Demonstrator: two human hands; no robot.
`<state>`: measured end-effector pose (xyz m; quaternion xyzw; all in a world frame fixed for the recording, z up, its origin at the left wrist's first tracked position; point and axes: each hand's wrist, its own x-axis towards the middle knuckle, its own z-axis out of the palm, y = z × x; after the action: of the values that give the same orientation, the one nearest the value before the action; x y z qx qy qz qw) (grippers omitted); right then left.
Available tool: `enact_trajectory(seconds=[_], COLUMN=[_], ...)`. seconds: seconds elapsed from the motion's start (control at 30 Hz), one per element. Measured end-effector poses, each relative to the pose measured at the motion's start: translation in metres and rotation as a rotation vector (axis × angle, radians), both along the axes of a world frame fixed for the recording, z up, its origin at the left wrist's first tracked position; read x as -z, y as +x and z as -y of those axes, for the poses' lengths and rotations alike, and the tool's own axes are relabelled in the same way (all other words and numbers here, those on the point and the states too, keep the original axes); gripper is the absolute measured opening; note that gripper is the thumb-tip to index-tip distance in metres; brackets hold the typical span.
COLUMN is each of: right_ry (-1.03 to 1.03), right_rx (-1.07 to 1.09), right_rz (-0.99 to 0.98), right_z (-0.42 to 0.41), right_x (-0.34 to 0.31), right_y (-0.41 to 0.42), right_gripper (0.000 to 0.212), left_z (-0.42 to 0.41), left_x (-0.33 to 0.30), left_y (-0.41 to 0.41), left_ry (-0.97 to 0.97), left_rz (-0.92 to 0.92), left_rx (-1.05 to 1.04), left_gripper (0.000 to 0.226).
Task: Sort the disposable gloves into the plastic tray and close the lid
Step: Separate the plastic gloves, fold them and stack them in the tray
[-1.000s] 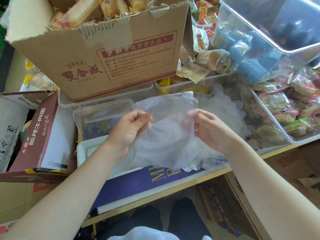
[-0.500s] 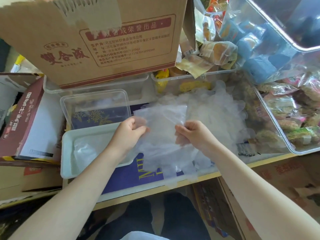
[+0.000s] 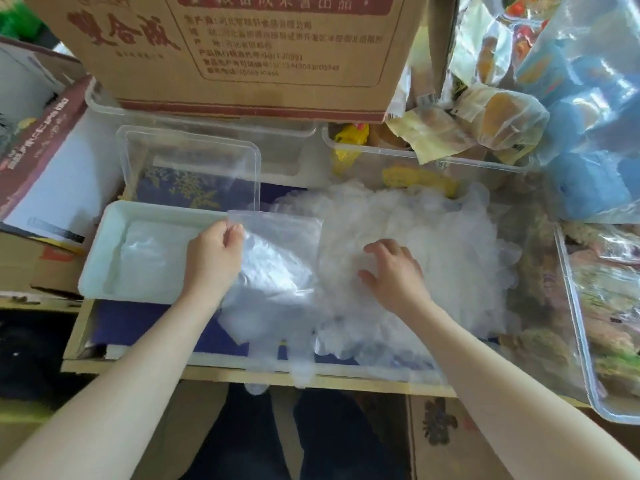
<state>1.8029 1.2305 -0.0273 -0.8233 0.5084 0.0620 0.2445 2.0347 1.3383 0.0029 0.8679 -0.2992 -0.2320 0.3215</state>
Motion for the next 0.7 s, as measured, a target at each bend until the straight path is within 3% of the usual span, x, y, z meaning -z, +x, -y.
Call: enact_trajectory(seconds=[0.07,0.13,0.2,0.3,0.37,0.47,0.53,0.63,0.7], right_ry=[0.032,0.034,-0.032,-0.165,-0.184,-0.152,-0.05,0.395,0.708], right_rx=[-0.164,-0.294,-0.321,-0.277,-0.273,-0.23,-0.061,0.465,0.625], right_rz=[-0.086,-0.155,-0.141,0.006,0.117,0.315,0.465,0.801,0.992], right_z=[0.012,0.016,0.015,0.017,0.018,0.022,0.024,0.025,0.025], right_x=[0.007,0.014,0.02,0.031,0.038,0.035,0.02,-0.014,-0.037], right_y=[0.0,0.002,0.002,-0.001,-0.002,-0.001,0.002,0.005,0.003], right_gripper=[0.071,0.079,0.069,0.034,0.017,0.021,0.033,0.036,0.027], left_z=[-0.003,-0.006,-0.009,-0.014,-0.018,-0.019,-0.019,-0.017,-0.016], left_x=[0.0,-0.002,-0.004,-0.008,-0.011,-0.015,-0.016,-0.019,-0.027], left_y=[0.002,0.002,0.0,-0.001,-0.003,-0.004,-0.004,-0.004,-0.005], left_ry=[0.0,-0.006,-0.004,0.001,0.002,-0.006,-0.02,-0.095,-0.192], left_rz=[0.048,0.044,0.039,0.041,-0.001,-0.042,-0.048,-0.148,-0.332], left_rx=[-0.027,-0.049,-0.047,0.029,0.079,0.099,0.107,0.128,0.251], left_gripper=[0.038,0.034,0.03,0.033,0.022,0.013,0.011,0.016,0.021])
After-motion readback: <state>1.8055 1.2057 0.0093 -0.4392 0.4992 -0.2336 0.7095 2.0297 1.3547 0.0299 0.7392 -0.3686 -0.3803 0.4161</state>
